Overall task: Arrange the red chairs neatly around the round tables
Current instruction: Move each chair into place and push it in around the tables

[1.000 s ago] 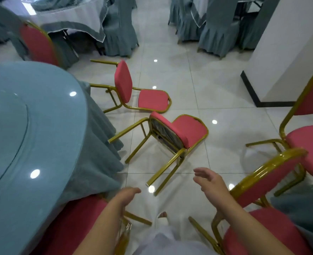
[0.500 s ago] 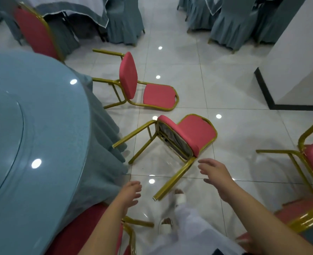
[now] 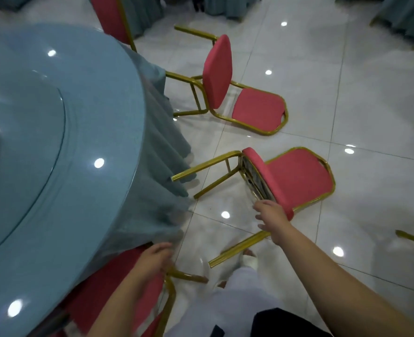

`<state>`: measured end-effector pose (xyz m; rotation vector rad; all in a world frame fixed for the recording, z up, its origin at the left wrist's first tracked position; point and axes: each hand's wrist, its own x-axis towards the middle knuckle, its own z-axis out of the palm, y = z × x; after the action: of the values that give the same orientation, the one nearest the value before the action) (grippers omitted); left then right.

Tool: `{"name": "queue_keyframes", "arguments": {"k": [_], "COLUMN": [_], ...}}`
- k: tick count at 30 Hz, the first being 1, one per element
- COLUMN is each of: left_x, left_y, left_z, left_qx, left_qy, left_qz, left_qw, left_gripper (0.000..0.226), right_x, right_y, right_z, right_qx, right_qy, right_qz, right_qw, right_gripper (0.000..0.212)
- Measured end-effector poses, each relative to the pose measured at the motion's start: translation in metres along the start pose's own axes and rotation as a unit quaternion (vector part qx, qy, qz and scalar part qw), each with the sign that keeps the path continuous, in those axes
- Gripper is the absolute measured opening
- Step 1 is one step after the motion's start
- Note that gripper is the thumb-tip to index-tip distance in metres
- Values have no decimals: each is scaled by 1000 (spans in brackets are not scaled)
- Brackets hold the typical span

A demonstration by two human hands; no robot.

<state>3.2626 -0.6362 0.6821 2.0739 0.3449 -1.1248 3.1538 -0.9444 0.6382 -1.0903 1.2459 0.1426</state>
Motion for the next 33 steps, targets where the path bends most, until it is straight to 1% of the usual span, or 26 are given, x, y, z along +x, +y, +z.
{"name": "queue_keyframes", "arguments": {"k": [3, 6, 8, 9, 11, 13, 15, 17, 21, 23, 26, 28, 30, 31, 33], "left_x": [6, 14, 20, 25, 41, 58, 70, 79, 91, 103, 139, 175, 214, 233, 267], "left_y": [13, 25, 37, 43, 61, 83, 104, 127, 178, 201, 234, 256, 283, 297, 320], "left_z": [2, 3, 5, 6, 12, 22, 32, 43, 72, 91, 121, 144, 173, 188, 214], "left_qx": [1, 12, 19, 22, 22, 35, 51, 79, 142, 192, 263, 306, 349, 379, 436], "left_qy": [-12, -8, -10, -16, -24, -32, -54, -89, -131, -155, -189, -192, -184, -186, -204], "left_qz": [-5, -7, 0, 5, 6, 2, 9, 34, 50, 53, 36, 44, 60, 66, 82], "left_qw": [1000, 1000, 1000, 1000, 999, 999, 997, 992, 980, 968, 945, 931, 917, 904, 873], "left_gripper": [21, 18, 18, 18, 20, 20, 19, 22, 25, 23, 22, 20, 18, 18, 21], "right_x": [13, 23, 29, 31, 39, 42, 40, 39, 46, 55, 78, 93, 107, 113, 131], "right_y": [1, 1, 1, 1, 3, 6, 10, 12, 6, 0, -3, 2, 7, 9, 15], "right_z": [0, -4, -11, -16, -29, -46, -64, -82, -110, -118, -124, -119, -113, -109, -100], "right_qx": [-12, -16, -11, -4, 13, 21, 21, 25, 63, 100, 147, 140, 103, 93, 105], "right_qy": [-8, -13, -7, -1, 17, 38, 56, 83, 125, 148, 193, 223, 243, 253, 263], "right_qz": [13, 18, 18, 16, 15, 21, 29, 36, 44, 50, 78, 95, 127, 149, 185], "right_qw": [1000, 1000, 1000, 1000, 1000, 999, 998, 996, 989, 983, 967, 960, 956, 952, 941], "right_gripper": [4, 7, 4, 1, 7, 7, 11, 15, 5, 7, 3, 14, 33, 40, 46]}}
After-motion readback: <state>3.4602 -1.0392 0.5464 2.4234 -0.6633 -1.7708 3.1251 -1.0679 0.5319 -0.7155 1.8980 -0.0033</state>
